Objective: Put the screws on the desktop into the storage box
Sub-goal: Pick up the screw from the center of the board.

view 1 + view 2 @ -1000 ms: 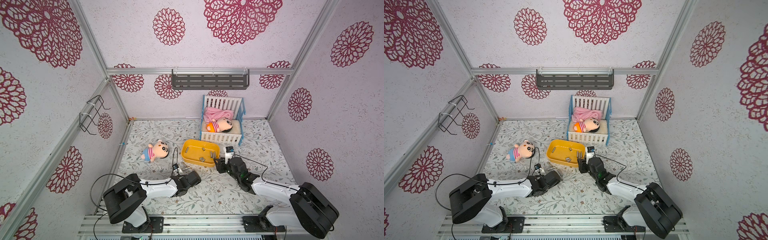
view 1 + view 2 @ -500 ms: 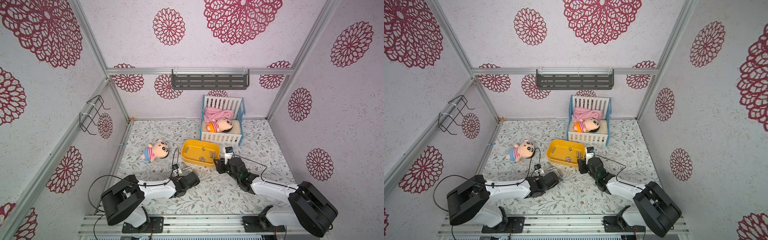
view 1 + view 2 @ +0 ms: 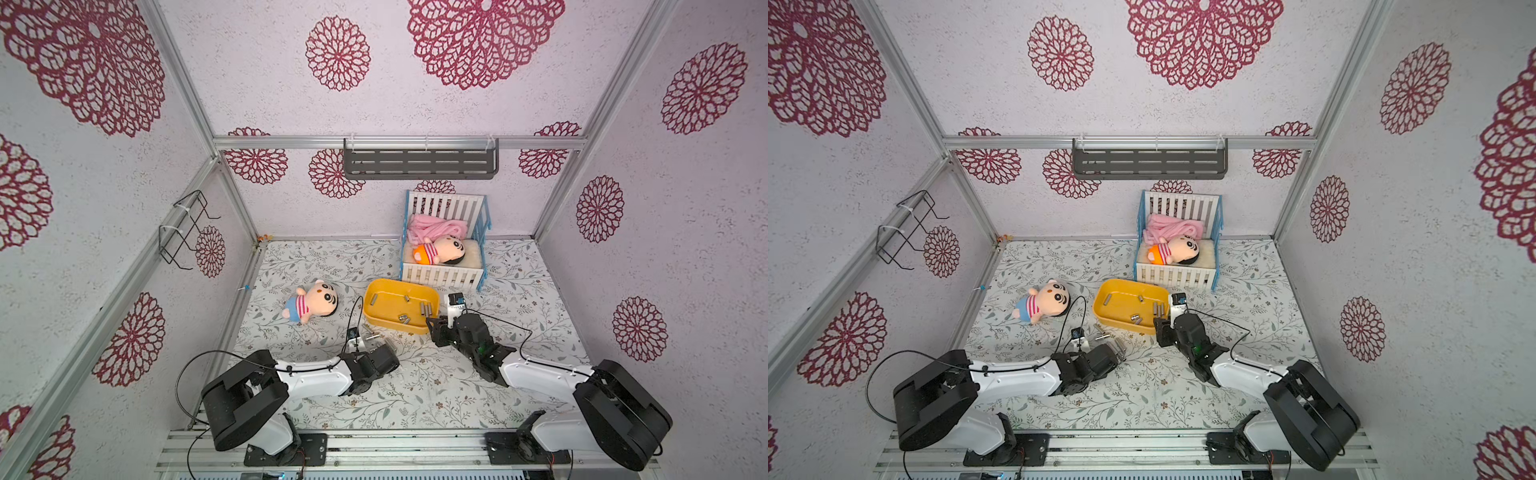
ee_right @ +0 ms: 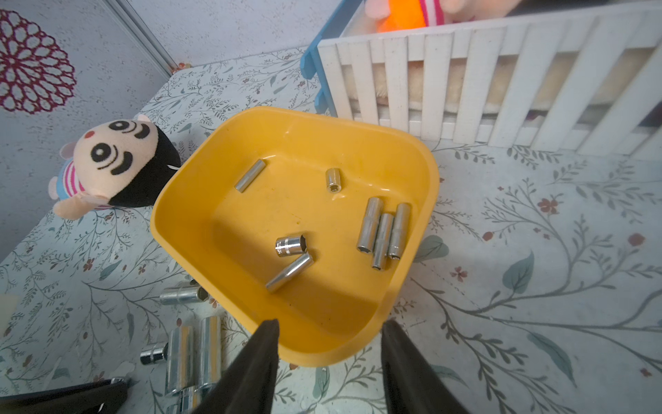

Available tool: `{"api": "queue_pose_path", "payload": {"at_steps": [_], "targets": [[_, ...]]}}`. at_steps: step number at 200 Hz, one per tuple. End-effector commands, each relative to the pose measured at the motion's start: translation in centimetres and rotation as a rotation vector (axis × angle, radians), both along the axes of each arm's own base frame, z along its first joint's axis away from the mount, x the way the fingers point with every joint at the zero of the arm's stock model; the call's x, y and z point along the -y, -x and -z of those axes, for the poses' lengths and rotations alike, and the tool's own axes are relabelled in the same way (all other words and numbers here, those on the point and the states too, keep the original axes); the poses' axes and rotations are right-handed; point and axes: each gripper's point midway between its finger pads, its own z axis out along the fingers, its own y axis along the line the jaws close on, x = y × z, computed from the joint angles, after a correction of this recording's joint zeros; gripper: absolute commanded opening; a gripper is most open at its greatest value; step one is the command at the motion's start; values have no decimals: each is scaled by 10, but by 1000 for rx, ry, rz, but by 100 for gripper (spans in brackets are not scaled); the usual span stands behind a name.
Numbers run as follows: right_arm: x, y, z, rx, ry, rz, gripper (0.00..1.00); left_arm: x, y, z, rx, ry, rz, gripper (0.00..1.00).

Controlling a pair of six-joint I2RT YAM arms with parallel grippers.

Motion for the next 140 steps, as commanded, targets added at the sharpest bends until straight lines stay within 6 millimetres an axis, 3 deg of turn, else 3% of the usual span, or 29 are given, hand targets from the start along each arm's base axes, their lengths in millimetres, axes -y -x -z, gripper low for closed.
{"api": "queue_pose_path", "payload": {"at_steps": [1, 47, 67, 105, 140], "targets": [[-8, -7, -18, 44, -14, -18, 51, 4, 5, 7, -40, -46, 50, 23], [-9, -6, -18, 45, -13, -21, 51, 8, 5, 12, -58, -57, 70, 24], [-9, -7, -18, 46, -13, -22, 51, 10, 5, 7, -47, -55, 91, 18], [-8, -6, -20, 52, -16, -20, 51, 11, 5, -19, 6, 6, 112, 15], [-8, -6, -21, 55, -17, -22, 51, 8, 0, -59, 104, 47, 143, 15]]}}
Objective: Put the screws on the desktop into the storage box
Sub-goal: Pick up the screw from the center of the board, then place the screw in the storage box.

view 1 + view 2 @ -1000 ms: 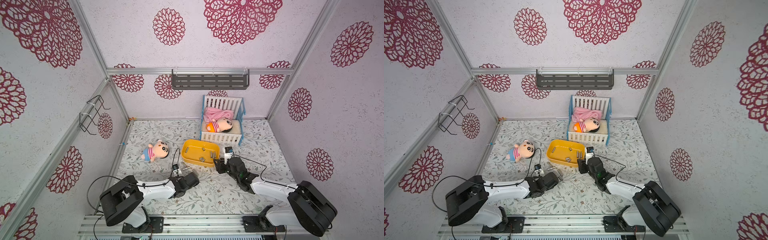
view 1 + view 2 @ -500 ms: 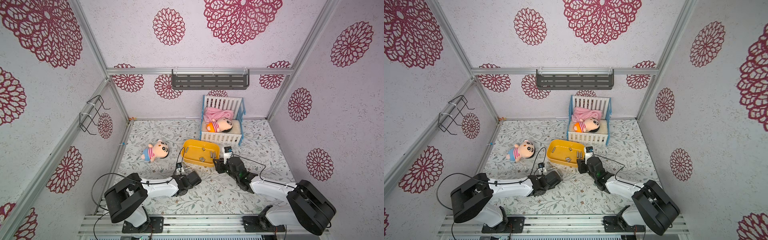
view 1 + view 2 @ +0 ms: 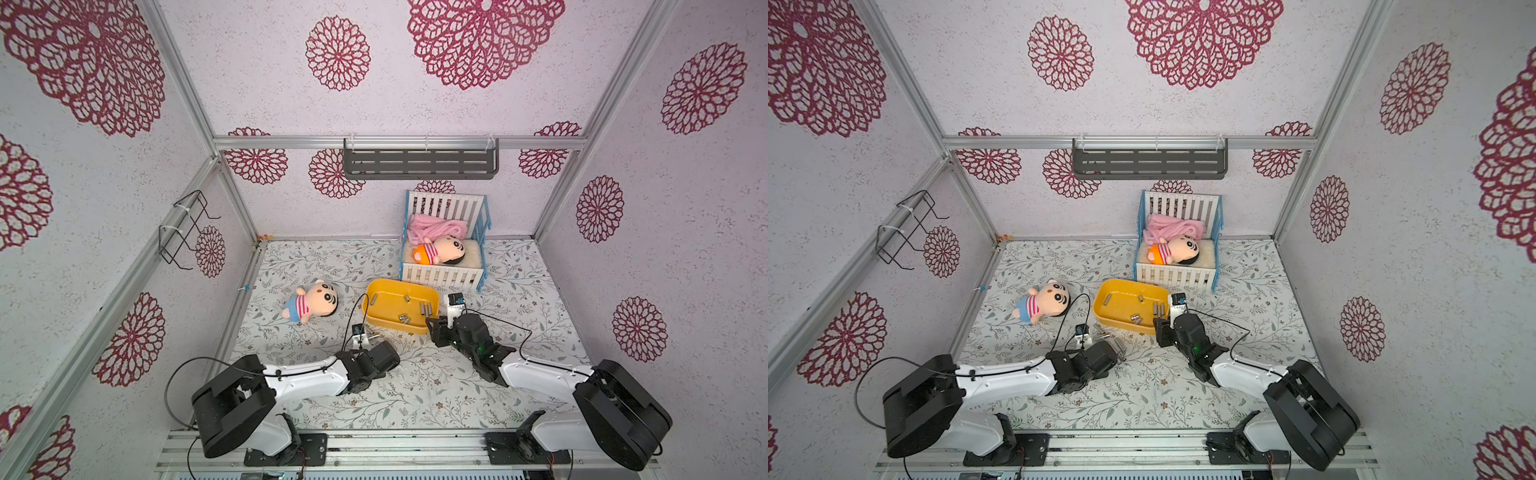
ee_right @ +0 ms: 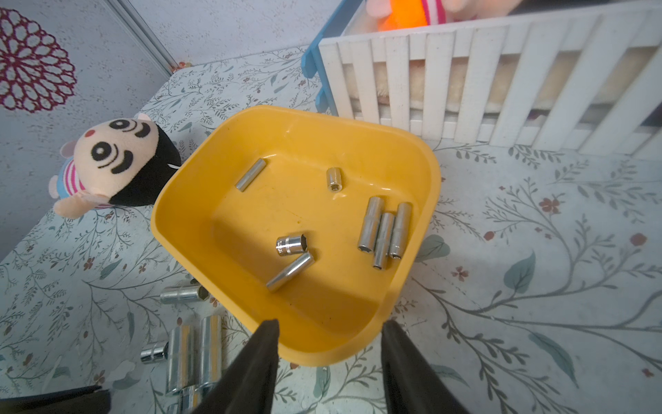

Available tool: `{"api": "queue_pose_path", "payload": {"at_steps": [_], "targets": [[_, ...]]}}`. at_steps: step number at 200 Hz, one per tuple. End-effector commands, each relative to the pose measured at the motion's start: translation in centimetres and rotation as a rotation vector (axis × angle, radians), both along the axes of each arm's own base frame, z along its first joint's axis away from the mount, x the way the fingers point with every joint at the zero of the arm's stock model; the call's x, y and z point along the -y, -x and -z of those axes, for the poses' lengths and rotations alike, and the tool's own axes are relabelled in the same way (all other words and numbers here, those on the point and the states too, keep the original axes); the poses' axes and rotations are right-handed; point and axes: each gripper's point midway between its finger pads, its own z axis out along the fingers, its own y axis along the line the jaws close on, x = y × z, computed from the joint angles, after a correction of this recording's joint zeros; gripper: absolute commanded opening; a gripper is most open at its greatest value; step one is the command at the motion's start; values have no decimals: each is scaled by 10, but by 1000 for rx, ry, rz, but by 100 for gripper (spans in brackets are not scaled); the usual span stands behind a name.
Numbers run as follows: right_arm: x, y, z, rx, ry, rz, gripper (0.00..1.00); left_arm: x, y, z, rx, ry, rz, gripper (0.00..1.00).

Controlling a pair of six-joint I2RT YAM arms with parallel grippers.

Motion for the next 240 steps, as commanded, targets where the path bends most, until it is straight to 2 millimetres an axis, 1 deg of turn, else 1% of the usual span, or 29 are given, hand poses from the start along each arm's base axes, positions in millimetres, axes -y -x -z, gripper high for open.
{"api": "queue_pose_path", "payload": {"at_steps": [1, 21, 29, 41, 47, 61, 72, 92, 105, 122, 139, 156, 170, 186, 205, 218, 240], "targets": [[-8, -6, -22, 56, -18, -20, 51, -2, -1, -27, 70, 5, 46, 15], [-8, -5, -24, 60, -22, -20, 51, 3, -11, -60, 155, 32, 76, 14], [-7, -4, -25, 62, -26, -19, 51, 5, -17, -75, 192, 39, 81, 12], [-7, -3, -28, 73, -36, -22, 51, 10, -28, -95, 225, 43, 98, 11], [-7, -2, -30, 81, -40, -25, 51, 13, -35, -102, 231, 47, 106, 11], [-7, -1, -33, 92, -47, -26, 51, 20, -52, -111, 219, 63, 115, 7], [-6, 0, -35, 100, -50, -28, 51, 27, -66, -111, 191, 78, 123, 0], [-9, 2, -37, 109, -63, -45, 51, 44, -92, -102, 123, 104, 148, 0], [-11, 3, -38, 111, -69, -56, 51, 56, -109, -101, 113, 98, 164, 0], [-13, 4, -37, 109, -71, -61, 51, 65, -128, -99, 106, 102, 148, 0], [-16, 5, -37, 104, -77, -72, 52, 76, -144, -89, 58, 148, 145, 0], [-19, 7, -36, 100, -83, -82, 52, 79, -159, -81, 43, 146, 141, 0], [-21, 8, -37, 102, -84, -89, 52, 76, -168, -76, 39, 137, 125, 0], [-24, 9, -37, 101, -84, -96, 52, 70, -175, -70, 26, 136, 110, 7], [-28, 11, -35, 100, -79, -110, 52, 65, -178, -68, 20, 137, 109, 20], [-32, 13, -35, 99, -81, -131, 52, 62, -177, -74, 32, 139, 112, 32], [-42, 17, -33, 89, -79, -163, 52, 52, -173, -94, 81, 125, 115, 49]]}}
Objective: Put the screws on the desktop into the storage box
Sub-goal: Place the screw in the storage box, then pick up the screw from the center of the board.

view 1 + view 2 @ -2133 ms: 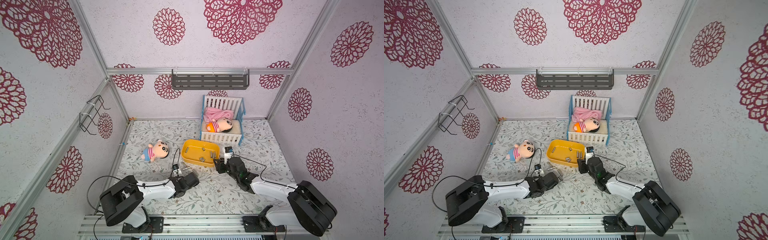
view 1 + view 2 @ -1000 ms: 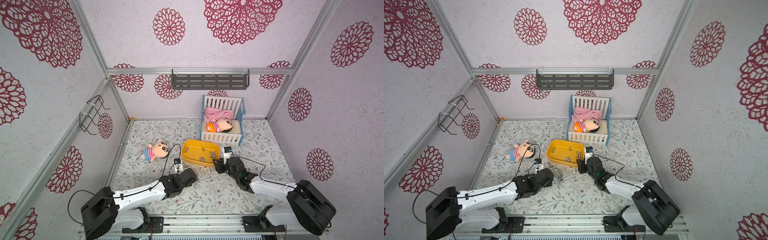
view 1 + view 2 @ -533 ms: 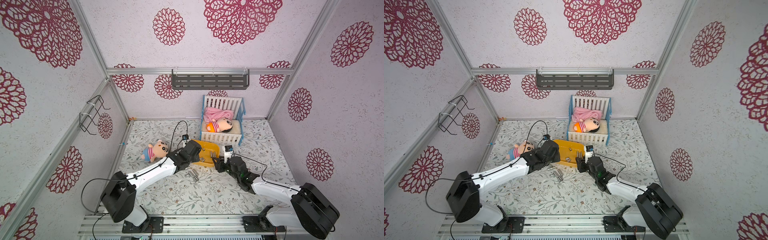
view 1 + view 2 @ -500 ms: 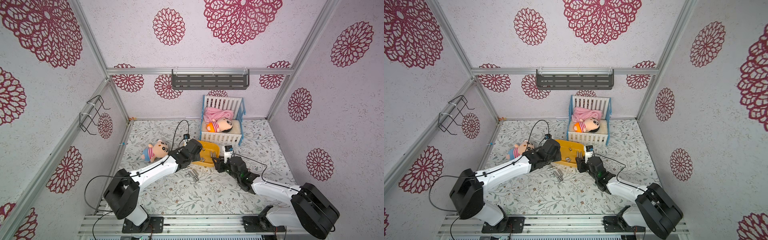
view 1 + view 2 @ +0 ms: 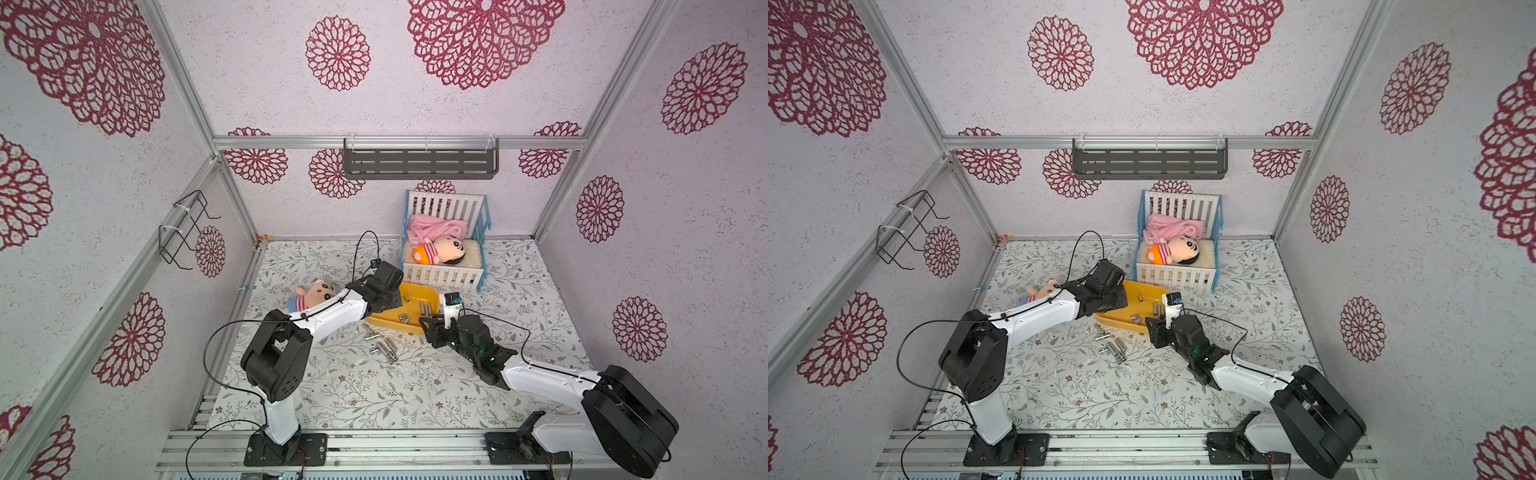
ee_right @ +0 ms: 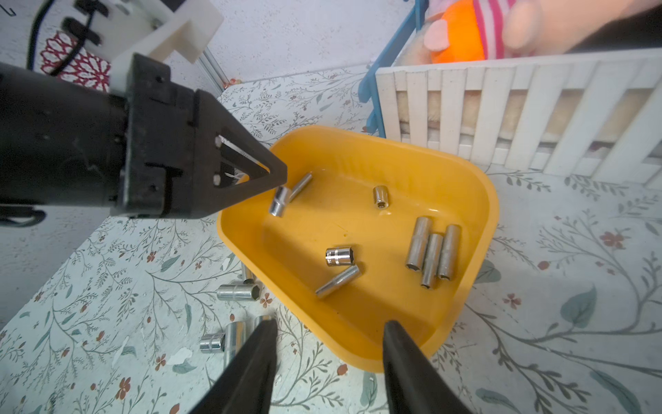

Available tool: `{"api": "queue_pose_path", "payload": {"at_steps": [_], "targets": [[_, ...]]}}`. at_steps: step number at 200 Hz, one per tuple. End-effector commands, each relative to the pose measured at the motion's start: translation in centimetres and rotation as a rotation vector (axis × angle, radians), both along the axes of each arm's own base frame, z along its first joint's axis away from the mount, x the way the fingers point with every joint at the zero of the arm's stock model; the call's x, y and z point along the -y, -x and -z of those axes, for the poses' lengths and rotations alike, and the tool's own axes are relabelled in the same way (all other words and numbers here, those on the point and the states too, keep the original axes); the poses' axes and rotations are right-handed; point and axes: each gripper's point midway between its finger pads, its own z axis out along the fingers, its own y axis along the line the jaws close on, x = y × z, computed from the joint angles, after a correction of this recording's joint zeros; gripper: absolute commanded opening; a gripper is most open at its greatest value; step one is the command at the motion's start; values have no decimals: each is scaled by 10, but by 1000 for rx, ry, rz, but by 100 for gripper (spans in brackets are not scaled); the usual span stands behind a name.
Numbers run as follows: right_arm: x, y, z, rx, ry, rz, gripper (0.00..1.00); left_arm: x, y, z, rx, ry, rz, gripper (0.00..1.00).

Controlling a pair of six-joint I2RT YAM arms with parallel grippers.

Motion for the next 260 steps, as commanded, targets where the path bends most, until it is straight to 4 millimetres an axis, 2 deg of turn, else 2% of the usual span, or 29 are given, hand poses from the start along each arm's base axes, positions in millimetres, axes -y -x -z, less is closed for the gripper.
{"api": "queue_pose_path", "payload": {"at_steps": [1, 20, 33, 60, 105, 142, 178, 206, 260], "targets": [[-14, 4, -8, 34, -7, -55, 52, -7, 3, -32, 72, 11, 21, 49], [-24, 9, -3, 21, 3, -86, 52, -15, 10, -45, 106, -2, 34, 61], [-32, 13, 2, 10, 24, -110, 52, -23, 19, -52, 125, -12, 44, 62], [-55, 24, 12, 1, 80, -167, 51, -49, 48, -47, 139, -51, 52, 65], [-96, 43, 37, -54, 159, -265, 45, -98, 111, -5, 123, -102, 73, 70], [-102, 34, 62, -107, 262, -216, 38, -91, 150, 14, 158, 20, 235, 75], [-97, 29, 75, -137, 322, -180, 34, -94, 154, 17, 143, 78, 172, 77], [-99, 26, 85, -160, 353, -177, 29, -86, 152, 22, 106, 98, 180, 77], [-97, 24, 92, -169, 382, -169, 28, -97, 145, 35, 97, 27, 122, 79]]}}
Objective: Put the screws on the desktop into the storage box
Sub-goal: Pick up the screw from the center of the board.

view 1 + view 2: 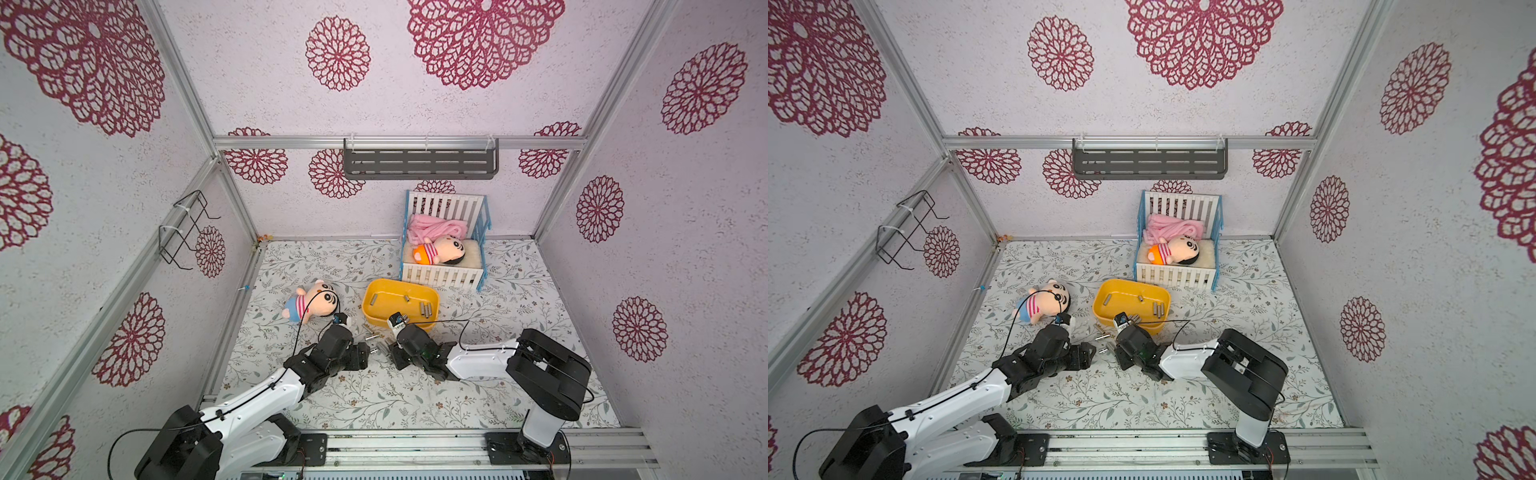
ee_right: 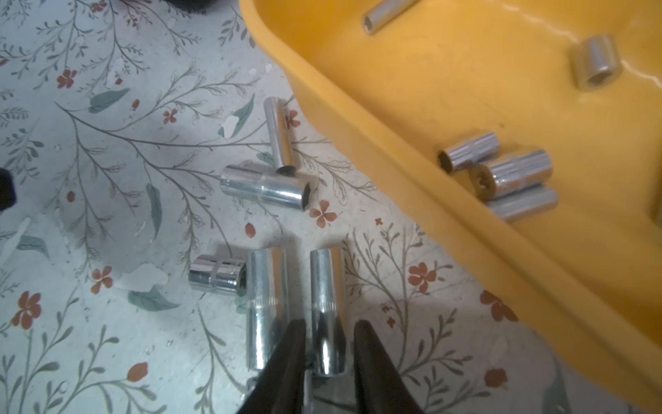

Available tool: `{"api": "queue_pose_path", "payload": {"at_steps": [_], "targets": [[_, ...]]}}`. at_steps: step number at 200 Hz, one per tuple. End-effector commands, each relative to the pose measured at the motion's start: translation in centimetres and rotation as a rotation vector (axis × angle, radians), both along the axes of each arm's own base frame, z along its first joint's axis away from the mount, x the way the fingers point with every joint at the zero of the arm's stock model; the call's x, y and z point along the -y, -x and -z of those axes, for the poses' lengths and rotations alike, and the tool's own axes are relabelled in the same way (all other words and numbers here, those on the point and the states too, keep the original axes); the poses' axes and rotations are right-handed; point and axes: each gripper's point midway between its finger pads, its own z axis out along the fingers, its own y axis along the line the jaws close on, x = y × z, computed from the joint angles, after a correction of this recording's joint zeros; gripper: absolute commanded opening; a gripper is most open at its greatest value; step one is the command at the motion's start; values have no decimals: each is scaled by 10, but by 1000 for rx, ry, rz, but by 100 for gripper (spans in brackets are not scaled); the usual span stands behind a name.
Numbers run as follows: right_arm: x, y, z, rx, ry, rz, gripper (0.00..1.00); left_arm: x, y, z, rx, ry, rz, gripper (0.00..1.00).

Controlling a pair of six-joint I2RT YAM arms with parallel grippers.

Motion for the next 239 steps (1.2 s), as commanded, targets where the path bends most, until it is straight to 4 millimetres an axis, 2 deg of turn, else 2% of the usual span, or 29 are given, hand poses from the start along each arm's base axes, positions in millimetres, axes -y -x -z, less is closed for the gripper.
{"api": "queue_pose_path", "payload": {"at_steps": [1, 150, 215, 226, 239], "targets": [[-3, -9, -8, 36, 9, 14, 28, 1, -10, -8, 38, 2, -24, 79], [-3, -14, 3, 25, 68, 22, 27, 7, -11, 5, -20, -23, -8, 81], [-4, -11, -10, 44, 47, 6, 5, 0, -13, 6, -12, -49, -42, 80], [-5, -10, -19, 64, 31, -3, 0, -1, -14, 6, -10, -51, -47, 80], [-6, -6, -34, 103, 1, -16, 0, -2, -14, 5, -7, -53, -49, 80]]}}
